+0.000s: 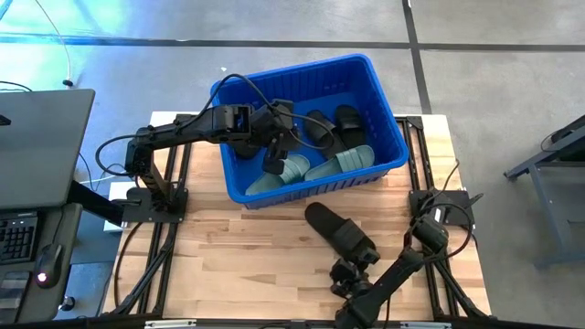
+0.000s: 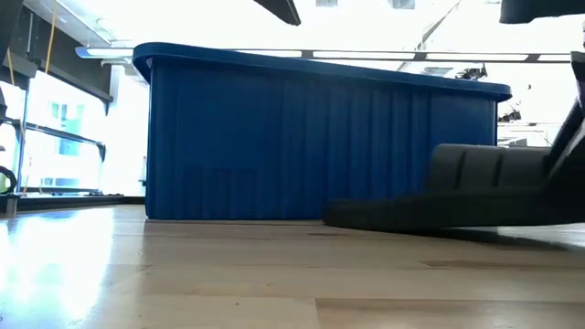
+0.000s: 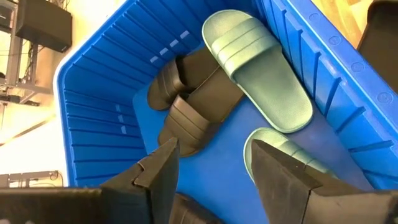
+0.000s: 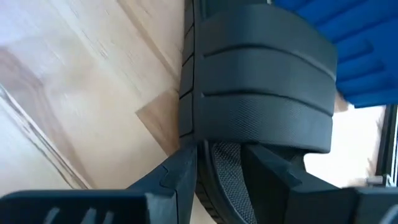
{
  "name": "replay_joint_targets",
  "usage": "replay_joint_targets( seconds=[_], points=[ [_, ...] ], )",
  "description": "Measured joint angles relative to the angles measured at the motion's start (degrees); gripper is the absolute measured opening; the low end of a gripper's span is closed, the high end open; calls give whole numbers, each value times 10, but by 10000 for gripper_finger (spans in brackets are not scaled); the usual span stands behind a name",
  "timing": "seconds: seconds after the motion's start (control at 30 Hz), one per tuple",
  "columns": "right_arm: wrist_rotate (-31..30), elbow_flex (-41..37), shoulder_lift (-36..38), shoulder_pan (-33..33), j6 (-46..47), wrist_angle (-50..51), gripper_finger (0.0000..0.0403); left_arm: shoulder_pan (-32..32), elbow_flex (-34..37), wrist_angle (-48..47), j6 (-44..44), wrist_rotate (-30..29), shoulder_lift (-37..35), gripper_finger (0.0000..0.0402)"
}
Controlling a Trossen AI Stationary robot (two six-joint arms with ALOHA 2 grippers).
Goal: Pick and place slides into bin
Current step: Put the black slide into the blue bin
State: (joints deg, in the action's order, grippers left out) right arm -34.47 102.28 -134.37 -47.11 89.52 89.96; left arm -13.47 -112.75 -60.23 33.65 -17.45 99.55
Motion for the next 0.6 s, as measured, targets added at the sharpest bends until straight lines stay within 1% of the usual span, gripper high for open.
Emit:
replay_joint_targets(
  seconds=[0.17,0.33,0.43,0.5,0.6],
  points=[
    [-30,0,0,9,-26,-28,115,0,0,0,-9,0,0,184],
    [-30,0,-6,30,-30,-63,114,0,0,0,-11,1,0,184],
    [-15,0,-14,47,-32,-83,111,0,0,0,-11,1,0,184],
    [-1,0,-17,59,-38,-95,96,0,0,0,-12,1,0,184],
    [8,2,-19,69,-63,-109,49,0,0,0,-12,1,0,184]
  ],
)
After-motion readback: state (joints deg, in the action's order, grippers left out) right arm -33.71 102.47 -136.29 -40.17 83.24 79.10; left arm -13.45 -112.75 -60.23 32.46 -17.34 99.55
